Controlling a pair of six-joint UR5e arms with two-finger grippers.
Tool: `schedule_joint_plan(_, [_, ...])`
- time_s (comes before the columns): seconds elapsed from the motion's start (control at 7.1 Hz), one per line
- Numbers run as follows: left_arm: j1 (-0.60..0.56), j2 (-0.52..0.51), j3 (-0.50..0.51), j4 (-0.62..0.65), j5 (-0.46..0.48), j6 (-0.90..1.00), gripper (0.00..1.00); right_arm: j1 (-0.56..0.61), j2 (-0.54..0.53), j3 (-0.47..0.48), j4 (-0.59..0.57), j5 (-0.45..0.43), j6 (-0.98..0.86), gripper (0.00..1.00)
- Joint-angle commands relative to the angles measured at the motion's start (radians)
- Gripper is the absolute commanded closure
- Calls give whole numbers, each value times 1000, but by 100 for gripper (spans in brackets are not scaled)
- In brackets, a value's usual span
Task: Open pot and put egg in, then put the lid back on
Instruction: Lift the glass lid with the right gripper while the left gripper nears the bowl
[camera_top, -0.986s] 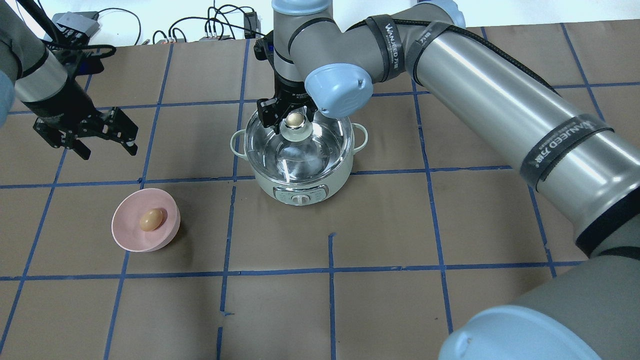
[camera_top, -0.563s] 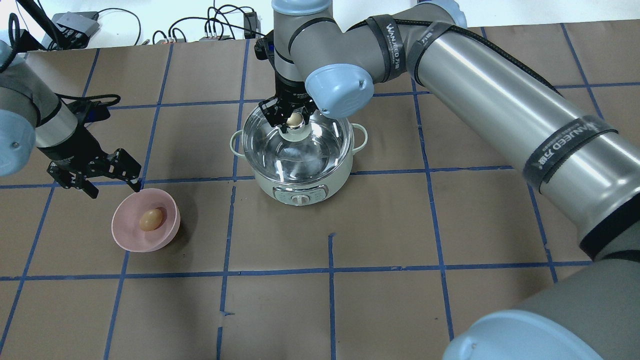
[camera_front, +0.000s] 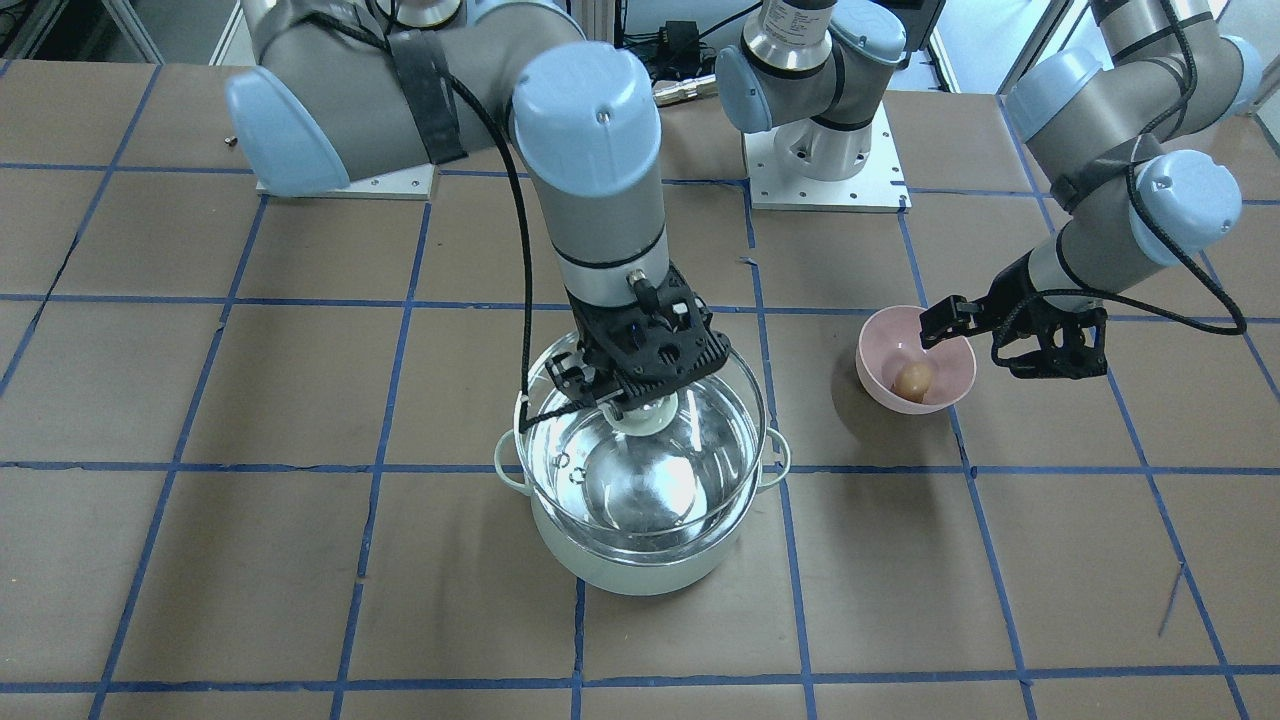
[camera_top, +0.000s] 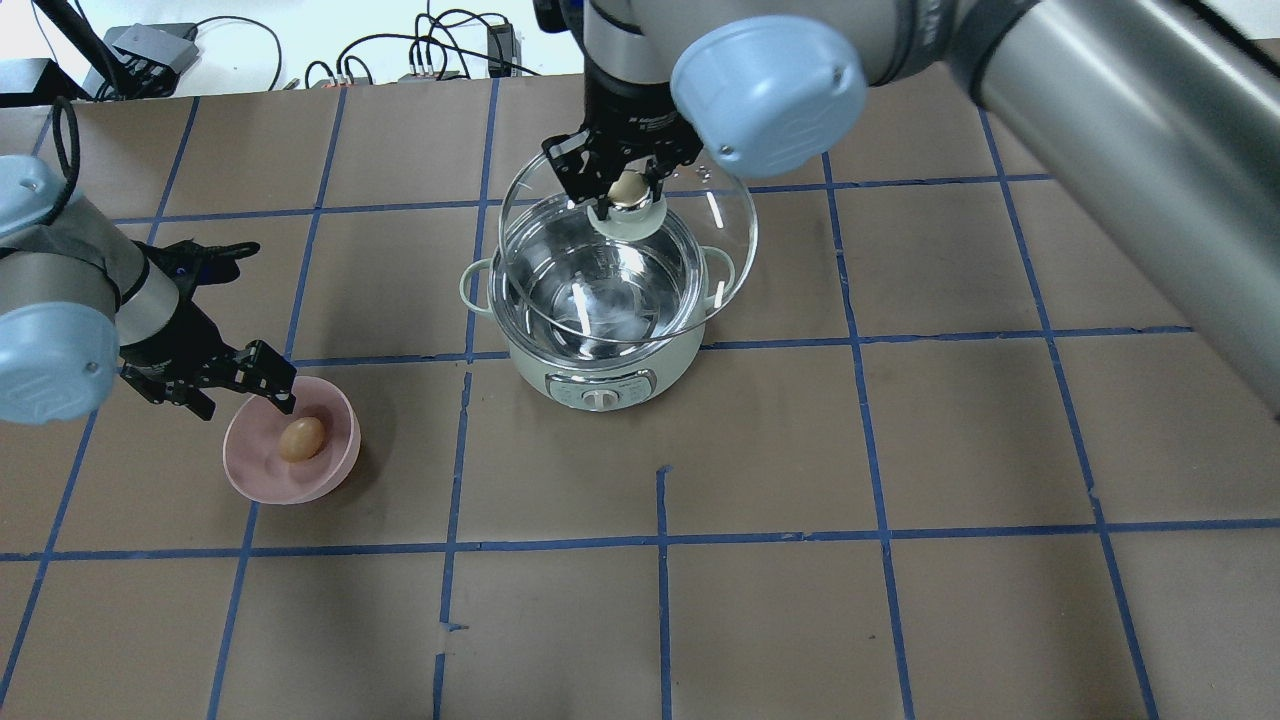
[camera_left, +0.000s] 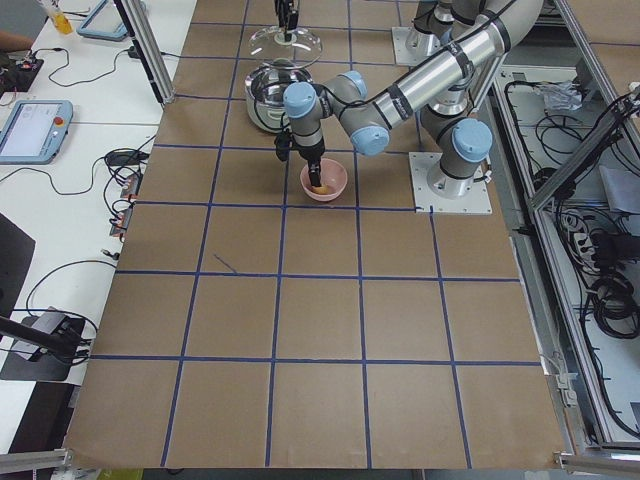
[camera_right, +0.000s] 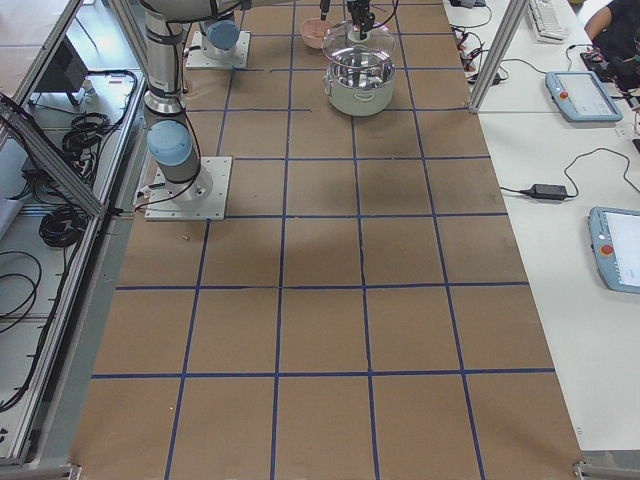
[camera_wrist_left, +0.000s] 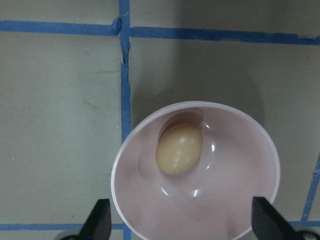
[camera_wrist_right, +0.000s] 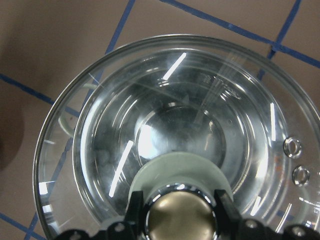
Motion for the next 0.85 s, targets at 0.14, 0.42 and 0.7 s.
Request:
schedule_joint_plan(0.14, [-24, 26, -104, 57, 1, 68, 0, -253, -155, 35, 255, 4, -5, 92])
schedule_joint_plan(0.42, [-15, 9, -108, 106, 4, 120, 0, -314, -224, 133, 257, -11, -40, 92])
schedule_joint_plan(0.7, [-15, 3, -108, 141, 2, 120, 0, -308, -243, 143, 256, -10, -45, 93])
